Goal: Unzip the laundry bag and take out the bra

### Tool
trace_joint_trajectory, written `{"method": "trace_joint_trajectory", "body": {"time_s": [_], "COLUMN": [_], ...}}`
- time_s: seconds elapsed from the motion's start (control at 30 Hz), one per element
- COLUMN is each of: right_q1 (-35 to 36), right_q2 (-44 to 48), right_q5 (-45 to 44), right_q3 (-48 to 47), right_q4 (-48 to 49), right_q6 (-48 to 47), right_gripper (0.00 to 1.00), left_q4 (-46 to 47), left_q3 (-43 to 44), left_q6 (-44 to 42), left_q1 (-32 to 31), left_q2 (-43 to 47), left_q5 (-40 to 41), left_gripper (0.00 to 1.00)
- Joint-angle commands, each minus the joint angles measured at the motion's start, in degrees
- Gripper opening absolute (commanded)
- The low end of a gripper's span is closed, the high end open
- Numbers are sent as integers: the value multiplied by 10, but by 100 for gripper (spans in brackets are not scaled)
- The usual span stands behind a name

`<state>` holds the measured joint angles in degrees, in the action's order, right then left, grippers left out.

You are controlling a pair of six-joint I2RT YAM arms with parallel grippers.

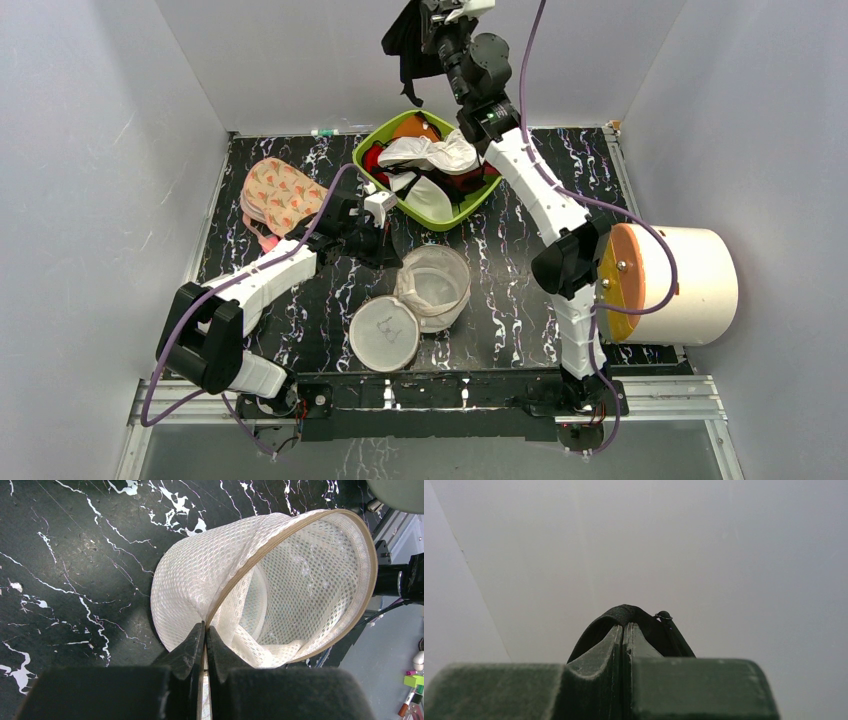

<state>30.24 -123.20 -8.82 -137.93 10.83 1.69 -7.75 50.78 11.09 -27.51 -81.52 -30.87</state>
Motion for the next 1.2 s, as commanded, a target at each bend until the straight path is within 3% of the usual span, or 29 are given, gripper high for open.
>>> {"method": "trace_joint_trajectory", "body": {"time_s": [0.0,0.37,0.63,1.0,1.17], "right_q1": [-4,-4,-4,-11,-24], "right_q2": [-12,-13,49,167,171], "right_q5": [5,35,21,-54,-98], "right_q3": [-9,46,186,486,527], "right_q4": [43,27,13,11,-36], "right_q6": [18,85,71,28,16], "right_gripper": [0,0,0,0,0], "left_q4": [-2,-1,-2,-2,-2], "left_q3": [12,12,11,12,11], "left_q6": [-4,-5,-7,-7,-8], "left_q1": [-1,-1,-1,-1,-1], "left_q2": [13,7,9,7,8], "left_q5": [-13,-9,-2,0,2], "left_gripper": [0,0,0,0,0]}}
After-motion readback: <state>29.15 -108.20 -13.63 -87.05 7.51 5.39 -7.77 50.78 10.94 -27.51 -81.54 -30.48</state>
